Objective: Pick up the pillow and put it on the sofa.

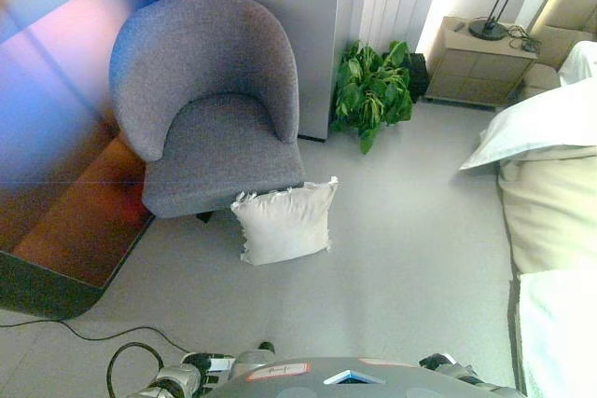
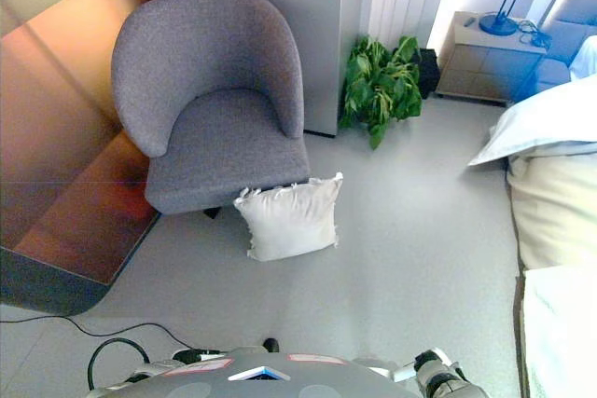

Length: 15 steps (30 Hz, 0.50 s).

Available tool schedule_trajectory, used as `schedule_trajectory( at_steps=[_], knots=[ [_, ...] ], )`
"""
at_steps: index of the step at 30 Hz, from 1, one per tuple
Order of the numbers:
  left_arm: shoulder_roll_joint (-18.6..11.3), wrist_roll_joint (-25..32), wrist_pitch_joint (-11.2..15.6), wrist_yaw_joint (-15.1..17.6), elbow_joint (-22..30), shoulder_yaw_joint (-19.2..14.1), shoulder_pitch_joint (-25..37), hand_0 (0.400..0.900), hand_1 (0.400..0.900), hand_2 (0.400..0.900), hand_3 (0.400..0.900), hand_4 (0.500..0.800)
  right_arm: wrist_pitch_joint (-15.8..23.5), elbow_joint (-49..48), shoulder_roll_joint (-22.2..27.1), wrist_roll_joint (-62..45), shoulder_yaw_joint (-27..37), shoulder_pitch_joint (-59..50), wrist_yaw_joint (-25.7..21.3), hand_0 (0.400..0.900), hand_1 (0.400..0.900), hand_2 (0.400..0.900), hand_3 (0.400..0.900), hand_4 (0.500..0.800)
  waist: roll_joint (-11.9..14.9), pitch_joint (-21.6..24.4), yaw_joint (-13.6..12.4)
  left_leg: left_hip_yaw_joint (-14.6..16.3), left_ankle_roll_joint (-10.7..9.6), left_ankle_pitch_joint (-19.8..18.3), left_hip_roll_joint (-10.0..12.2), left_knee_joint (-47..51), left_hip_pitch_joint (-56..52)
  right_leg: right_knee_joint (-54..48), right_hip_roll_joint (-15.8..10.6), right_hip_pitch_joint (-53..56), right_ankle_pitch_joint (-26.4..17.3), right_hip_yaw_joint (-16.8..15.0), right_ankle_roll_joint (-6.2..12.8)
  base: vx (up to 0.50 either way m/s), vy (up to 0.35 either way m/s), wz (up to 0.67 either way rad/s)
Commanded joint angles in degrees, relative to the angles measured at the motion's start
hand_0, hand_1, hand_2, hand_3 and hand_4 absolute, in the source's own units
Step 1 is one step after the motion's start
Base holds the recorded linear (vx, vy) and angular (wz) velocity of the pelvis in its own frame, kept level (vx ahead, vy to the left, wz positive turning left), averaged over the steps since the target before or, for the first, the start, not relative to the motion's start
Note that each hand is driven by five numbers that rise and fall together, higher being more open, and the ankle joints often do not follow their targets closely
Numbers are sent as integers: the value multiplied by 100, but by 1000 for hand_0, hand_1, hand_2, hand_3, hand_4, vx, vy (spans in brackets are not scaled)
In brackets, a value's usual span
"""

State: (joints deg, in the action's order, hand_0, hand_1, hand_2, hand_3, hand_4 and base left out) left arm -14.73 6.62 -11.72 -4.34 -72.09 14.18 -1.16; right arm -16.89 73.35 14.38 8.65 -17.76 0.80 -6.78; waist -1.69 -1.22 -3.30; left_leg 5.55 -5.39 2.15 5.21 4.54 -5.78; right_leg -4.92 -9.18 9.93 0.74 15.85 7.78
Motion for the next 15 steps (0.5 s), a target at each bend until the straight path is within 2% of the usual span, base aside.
schedule_trajectory(
  at_steps=[1,5,8,11,12,13,14,15],
  knots=[
    [124,-122,-24,-152,-267,145,218,900,900,900,900,800,-61,270,-77,-169,-207,-399,-47,900,900,900,900,800,149,-174,-3,228,358,-465,-332,46,-146,72,229,-400,-179,-204,-121,29,-62,-2],
    [105,-261,-97,-118,-277,134,193,900,900,900,900,800,-91,302,-112,-396,-156,-379,-96,900,900,900,900,800,134,-199,26,259,365,-451,-295,46,-166,222,251,-427,-95,-184,-157,45,-83,-2],
    [79,-314,-180,-88,-262,187,239,900,900,900,900,800,-84,304,-98,-558,-130,-398,-158,900,900,900,900,800,125,-270,118,199,374,-437,-246,-66,-133,496,362,-584,49,-408,-266,14,-86,0],
    [73,-168,-161,8,-240,176,309,900,900,900,900,800,-108,291,10,-447,-134,-455,-95,900,900,900,900,800,250,-416,187,143,374,-716,-259,-1111,206,819,330,-806,146,-509,-432,16,-108,-23],
    [75,-18,-104,50,-207,137,325,900,900,900,900,800,-177,219,99,-246,-168,-453,-2,900,900,900,900,800,338,-551,166,123,357,-632,-303,-1918,579,955,281,-859,188,-488,-544,35,-93,-40],
    [92,52,-78,71,-176,139,330,900,900,900,900,800,-217,170,142,-216,-203,-441,30,900,900,900,900,800,330,-632,136,108,296,-432,-259,-2227,857,1031,293,-874,221,-475,-589,87,-84,-49],
    [127,191,-41,105,-123,161,344,900,900,900,900,800,-262,169,212,-244,-238,-426,34,900,900,900,900,800,301,-768,81,185,224,-175,-132,-2369,1207,1143,300,-863,291,-461,-614,129,-15,-28],
    [145,276,-10,114,-113,182,352,900,900,900,900,800,-205,238,252,-243,-204,-441,31,900,900,900,900,800,236,-833,49,346,166,-38,15,-2115,1384,1183,319,-825,363,-438,-588,226,29,-19]
  ],
)
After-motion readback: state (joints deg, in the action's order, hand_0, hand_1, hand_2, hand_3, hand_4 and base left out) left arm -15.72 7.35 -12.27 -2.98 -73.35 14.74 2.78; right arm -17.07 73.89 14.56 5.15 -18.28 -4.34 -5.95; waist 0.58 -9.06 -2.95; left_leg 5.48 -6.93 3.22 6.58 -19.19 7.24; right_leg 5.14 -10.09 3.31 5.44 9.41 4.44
